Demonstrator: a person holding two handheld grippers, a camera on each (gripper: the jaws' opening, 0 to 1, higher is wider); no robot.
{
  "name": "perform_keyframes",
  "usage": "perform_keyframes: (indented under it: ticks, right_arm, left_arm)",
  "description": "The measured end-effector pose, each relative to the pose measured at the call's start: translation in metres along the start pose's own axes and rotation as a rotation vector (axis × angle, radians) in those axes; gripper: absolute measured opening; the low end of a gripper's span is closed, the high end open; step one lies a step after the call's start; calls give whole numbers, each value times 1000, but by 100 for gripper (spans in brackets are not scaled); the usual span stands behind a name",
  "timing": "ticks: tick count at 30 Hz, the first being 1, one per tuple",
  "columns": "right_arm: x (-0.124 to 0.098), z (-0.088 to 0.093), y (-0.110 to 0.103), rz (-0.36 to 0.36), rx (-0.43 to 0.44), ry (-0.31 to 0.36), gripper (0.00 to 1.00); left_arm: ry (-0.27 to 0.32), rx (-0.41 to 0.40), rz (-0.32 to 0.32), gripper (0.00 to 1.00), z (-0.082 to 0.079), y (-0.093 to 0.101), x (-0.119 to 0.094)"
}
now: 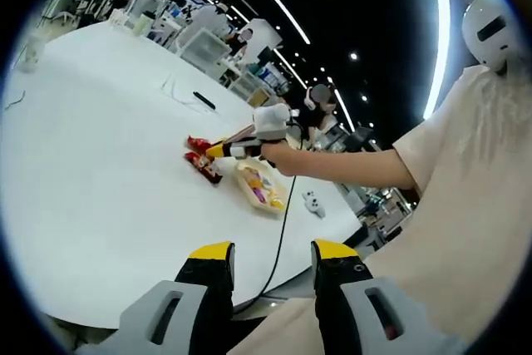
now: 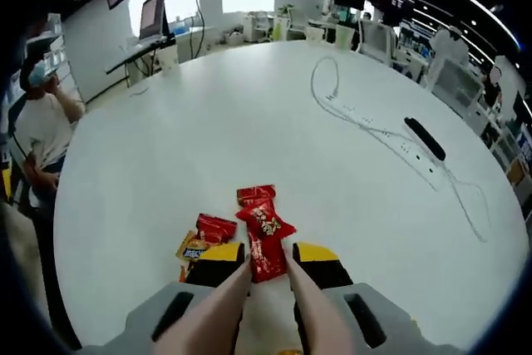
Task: Place the target food into the container with the food tongs after gripping and lifting it, then release it inside without dropping or visibly crushing the food.
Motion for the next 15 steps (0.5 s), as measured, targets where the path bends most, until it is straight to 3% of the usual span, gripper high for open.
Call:
perform_keyframes:
  ticks: [5,15]
  right_arm:
    - [-3,0,1,15,16,3,22]
    - [-18,-1,1,61,24,25,22]
  left_arm:
    - [23,-2,-1,36,1,0,-2]
    - [16,10,10,36,0,1,-3]
Point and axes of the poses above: the point that each gripper's makers call its tool centre point, and the gripper's own axes: x roughly forward along the fingers, y roughly to its right, z roughly out of its underside, the point moved 9 cm from there along -x, roughly backward along the fingers, and after that the axes turned 5 degrees about -x, right-handed, at the moved point
